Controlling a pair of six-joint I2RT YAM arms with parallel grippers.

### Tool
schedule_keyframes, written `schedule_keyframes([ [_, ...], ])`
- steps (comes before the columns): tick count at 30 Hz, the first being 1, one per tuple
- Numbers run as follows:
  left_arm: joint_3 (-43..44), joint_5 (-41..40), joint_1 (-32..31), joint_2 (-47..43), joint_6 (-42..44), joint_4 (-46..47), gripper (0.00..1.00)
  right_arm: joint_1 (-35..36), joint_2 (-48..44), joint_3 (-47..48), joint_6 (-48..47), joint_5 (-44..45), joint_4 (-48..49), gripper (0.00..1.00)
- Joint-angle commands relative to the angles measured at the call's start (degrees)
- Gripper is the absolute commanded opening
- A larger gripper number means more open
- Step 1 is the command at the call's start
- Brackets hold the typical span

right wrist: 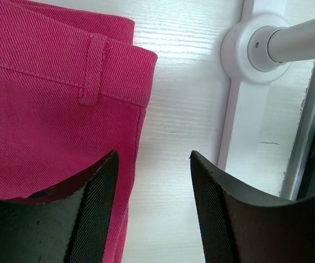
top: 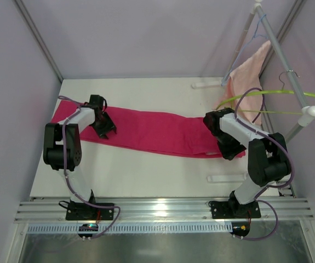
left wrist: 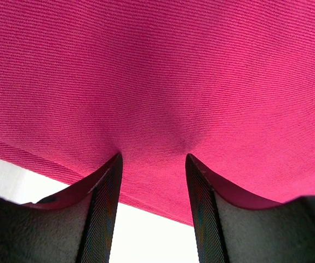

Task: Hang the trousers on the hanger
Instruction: Fold the trousers

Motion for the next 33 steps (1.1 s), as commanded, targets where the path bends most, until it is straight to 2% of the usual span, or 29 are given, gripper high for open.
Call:
schedule_keyframes([
  [1, -0.91, -0.07, 0.54, 2.44, 0.26, -0.73, 0.50, -0.01, -0.05, -0.59, 4.75, 2.32, 0.08, 0.59],
  [4, -1.18, -0.06, 0.54, 2.71, 0.09, -0.64, 0.50, -0.09, 1.36, -0.95, 3.26, 4.68, 4.81, 0.58],
  [12, -1.35, -1.47, 0.98, 2.79, 0.44, -1.34, 0.50, -0.01, 4.79, 2.65, 2.39, 12.78, 6.41, 0.58],
  [14, -1.53, -1.65, 1.07, 2.88, 0.44, -1.34, 0.50, -0.09, 4.36, 1.52, 2.03, 13.31, 8.69, 0.54],
  [16, -1.70, -1.73, 1.07, 2.97, 0.35, -1.17, 0.50, -0.01, 4.00, -0.06, 2.38, 13.22, 10.53, 0.44],
  [17, -1.70, -1.82, 1.07, 3.06, 0.35, -1.25, 0.50, -0.09, 3.48, -0.51, 1.59, 13.22, 11.42, 0.30],
  [21, -1.70, -1.91, 1.24, 3.50, 0.35, -1.52, 0.50, -0.09, 3.47, -0.60, -1.91, 16.29, 12.92, 0.04],
  [23, -1.79, -3.39, 1.33, 3.41, 0.44, -1.61, 0.50, -0.09, 3.82, 2.29, -4.64, 18.40, 12.22, 0.04],
  [25, -1.79, -4.02, 1.33, 3.50, 0.70, -2.13, 0.50, -0.01, 4.61, 6.14, -15.07, 19.80, 15.52, 0.17],
  [27, -1.62, -5.07, 1.42, 3.76, 1.14, -2.57, 0.50, -0.09, 4.88, 7.75, -29.10, 19.20, 22.81, 0.35],
  [28, -1.53, -5.16, 1.68, 3.76, 1.31, -2.92, 0.50, -0.09, 4.71, 7.93, -43.79, 15.98, 31.12, 0.40],
  [30, -1.18, -5.69, 2.47, 4.11, 1.75, -3.45, 0.50, -0.09, 3.92, 7.06, -57.04, 9.57, 39.59, 0.46],
  [33, -0.91, -5.25, 3.53, 4.72, 2.11, -3.63, 0.50, -0.18, 2.51, 5.39, -61.42, 5.15, 42.00, 0.49],
])
